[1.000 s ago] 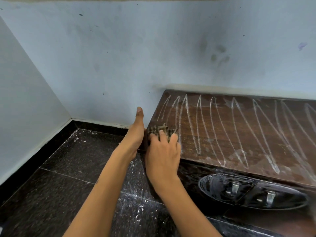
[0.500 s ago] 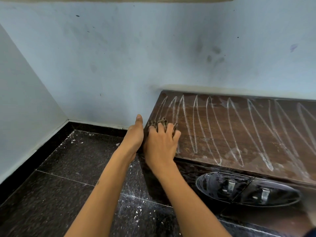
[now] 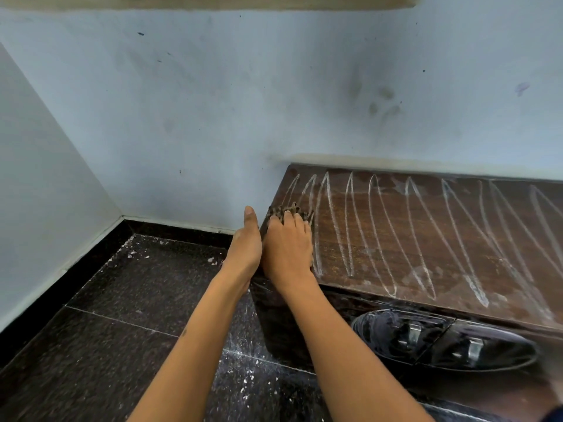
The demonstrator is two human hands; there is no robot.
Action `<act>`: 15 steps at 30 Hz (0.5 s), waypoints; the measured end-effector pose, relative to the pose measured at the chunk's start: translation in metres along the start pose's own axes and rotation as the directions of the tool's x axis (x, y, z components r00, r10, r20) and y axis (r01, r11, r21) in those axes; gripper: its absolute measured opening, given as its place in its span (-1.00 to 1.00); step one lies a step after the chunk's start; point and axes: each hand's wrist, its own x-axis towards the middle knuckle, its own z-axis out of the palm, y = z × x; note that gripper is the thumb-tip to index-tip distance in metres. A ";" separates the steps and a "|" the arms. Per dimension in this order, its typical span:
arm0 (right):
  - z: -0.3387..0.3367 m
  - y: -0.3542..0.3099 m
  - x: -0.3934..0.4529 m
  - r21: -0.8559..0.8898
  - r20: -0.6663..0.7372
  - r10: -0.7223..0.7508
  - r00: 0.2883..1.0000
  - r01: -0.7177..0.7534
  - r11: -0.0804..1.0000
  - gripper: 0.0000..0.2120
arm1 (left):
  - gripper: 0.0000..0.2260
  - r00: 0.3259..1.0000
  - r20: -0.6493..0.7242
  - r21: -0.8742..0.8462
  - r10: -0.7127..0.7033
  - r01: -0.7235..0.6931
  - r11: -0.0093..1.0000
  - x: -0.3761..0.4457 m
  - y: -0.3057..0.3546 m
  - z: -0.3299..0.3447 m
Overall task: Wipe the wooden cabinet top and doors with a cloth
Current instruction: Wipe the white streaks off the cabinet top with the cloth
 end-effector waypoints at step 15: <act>0.004 0.000 0.001 0.041 -0.025 0.016 1.000 -0.015 0.999 -0.61 | -0.38 0.998 0.065 0.026 -0.011 0.009 1.000 0.003 0.002 -0.004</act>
